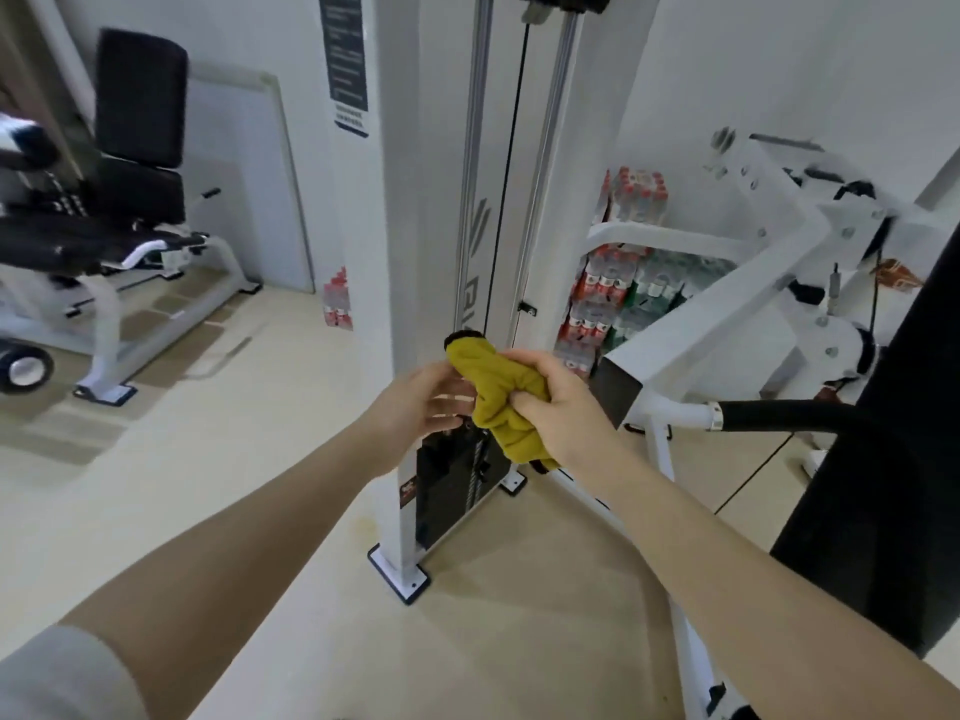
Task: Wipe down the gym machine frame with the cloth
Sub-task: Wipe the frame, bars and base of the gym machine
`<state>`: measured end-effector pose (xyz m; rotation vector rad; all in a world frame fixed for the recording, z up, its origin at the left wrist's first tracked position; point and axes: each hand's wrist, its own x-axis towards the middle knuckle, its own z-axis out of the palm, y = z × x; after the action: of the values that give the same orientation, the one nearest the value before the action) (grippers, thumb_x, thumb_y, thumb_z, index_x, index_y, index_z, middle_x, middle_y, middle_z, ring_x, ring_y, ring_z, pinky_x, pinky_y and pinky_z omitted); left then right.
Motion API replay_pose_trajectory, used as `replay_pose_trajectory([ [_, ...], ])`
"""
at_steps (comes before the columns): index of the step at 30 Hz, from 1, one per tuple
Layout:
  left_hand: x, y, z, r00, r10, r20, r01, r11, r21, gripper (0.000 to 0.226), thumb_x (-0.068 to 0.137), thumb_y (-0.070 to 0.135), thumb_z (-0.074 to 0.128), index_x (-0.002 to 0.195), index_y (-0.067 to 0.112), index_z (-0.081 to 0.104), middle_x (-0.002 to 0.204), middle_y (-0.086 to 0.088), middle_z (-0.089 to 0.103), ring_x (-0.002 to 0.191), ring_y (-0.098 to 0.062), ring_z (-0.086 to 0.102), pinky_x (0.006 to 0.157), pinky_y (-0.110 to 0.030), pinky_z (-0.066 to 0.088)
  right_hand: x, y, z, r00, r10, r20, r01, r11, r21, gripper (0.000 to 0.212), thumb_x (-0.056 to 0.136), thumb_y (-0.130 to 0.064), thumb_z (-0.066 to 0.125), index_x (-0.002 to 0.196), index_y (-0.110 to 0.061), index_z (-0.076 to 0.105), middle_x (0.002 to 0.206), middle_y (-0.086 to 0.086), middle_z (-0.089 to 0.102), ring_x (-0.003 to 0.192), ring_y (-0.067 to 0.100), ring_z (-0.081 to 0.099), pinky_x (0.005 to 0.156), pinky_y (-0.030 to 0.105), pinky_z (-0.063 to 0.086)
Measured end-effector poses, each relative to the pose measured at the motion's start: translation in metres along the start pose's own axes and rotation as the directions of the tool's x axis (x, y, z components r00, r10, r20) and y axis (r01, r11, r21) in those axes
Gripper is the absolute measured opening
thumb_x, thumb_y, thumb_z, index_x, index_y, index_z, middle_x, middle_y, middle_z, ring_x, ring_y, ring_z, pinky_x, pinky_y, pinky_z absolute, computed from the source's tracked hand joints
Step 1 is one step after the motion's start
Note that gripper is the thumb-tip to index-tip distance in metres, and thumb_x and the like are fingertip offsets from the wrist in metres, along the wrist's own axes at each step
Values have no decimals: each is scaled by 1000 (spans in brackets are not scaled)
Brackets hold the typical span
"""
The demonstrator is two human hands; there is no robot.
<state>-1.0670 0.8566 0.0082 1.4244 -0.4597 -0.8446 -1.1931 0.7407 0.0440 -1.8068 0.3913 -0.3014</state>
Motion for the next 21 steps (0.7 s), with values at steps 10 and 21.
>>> replay_pose_trajectory([
  [10, -12, 21, -183, 980, 50, -195, -52, 999, -4, 40, 97, 43, 35, 95, 17, 66, 96, -4, 66, 83, -21, 63, 93, -41, 47, 119, -13, 163, 974, 57, 218, -81, 991, 102, 32, 89, -1, 57, 111, -24, 50, 102, 5, 64, 82, 18, 64, 71, 31, 56],
  [21, 44, 72, -418, 985, 102, -137, -93, 993, 74, 33, 89, 19, 59, 120, 14, 51, 102, -3, 63, 90, -17, 63, 82, -37, 51, 286, -52, 348, 962, 5, 272, -2, 1000, -10, 64, 78, -4, 70, 125, -34, 38, 110, 6, 55, 95, 15, 60, 74, 22, 51],
])
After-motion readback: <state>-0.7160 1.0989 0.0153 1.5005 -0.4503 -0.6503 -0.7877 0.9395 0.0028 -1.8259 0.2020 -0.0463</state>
